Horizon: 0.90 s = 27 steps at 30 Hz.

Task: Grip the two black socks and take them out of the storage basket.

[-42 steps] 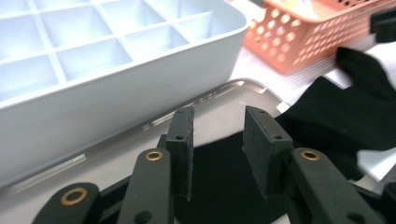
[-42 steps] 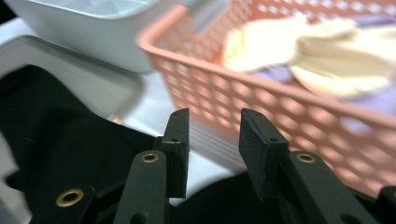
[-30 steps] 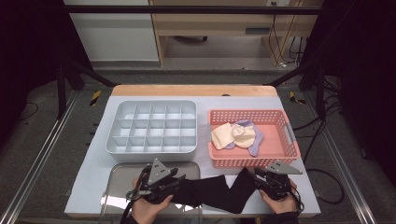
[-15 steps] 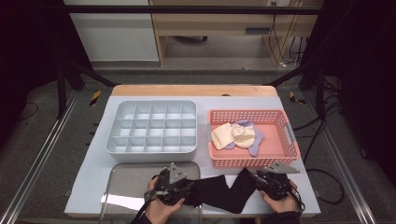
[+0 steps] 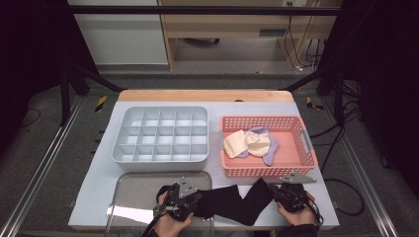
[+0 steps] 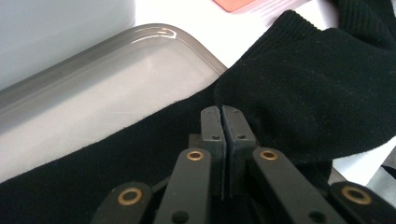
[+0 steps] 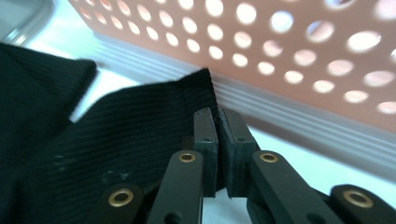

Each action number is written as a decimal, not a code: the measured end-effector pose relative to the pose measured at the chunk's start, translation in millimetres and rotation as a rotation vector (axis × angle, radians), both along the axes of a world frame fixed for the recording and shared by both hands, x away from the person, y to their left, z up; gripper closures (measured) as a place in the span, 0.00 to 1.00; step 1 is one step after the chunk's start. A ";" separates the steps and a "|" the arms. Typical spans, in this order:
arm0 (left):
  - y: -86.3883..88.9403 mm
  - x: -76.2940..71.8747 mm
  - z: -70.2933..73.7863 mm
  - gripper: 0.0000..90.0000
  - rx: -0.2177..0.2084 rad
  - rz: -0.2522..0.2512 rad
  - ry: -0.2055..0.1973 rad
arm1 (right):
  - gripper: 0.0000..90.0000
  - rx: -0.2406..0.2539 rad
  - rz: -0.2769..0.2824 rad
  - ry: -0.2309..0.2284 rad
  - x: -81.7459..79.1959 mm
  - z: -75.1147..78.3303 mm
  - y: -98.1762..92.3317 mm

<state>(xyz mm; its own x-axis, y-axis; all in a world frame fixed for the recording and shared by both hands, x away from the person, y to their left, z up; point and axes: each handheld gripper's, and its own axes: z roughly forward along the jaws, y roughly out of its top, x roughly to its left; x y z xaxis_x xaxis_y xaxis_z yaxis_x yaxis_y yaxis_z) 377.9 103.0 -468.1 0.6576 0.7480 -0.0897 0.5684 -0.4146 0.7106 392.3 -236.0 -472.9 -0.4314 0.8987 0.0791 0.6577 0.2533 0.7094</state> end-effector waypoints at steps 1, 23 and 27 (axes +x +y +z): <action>0.9 -0.7 1.3 0.98 -0.010 0.000 -0.001 | 0.96 0.016 -0.002 -0.010 -2.2 3.9 -1.0; 94.1 -10.2 41.9 0.98 -0.152 0.092 -0.090 | 0.96 0.152 0.139 -0.146 -25.9 57.9 47.3; 110.8 -8.9 38.7 0.98 -0.169 0.126 -0.086 | 0.96 0.147 0.163 -0.136 -23.4 55.3 61.7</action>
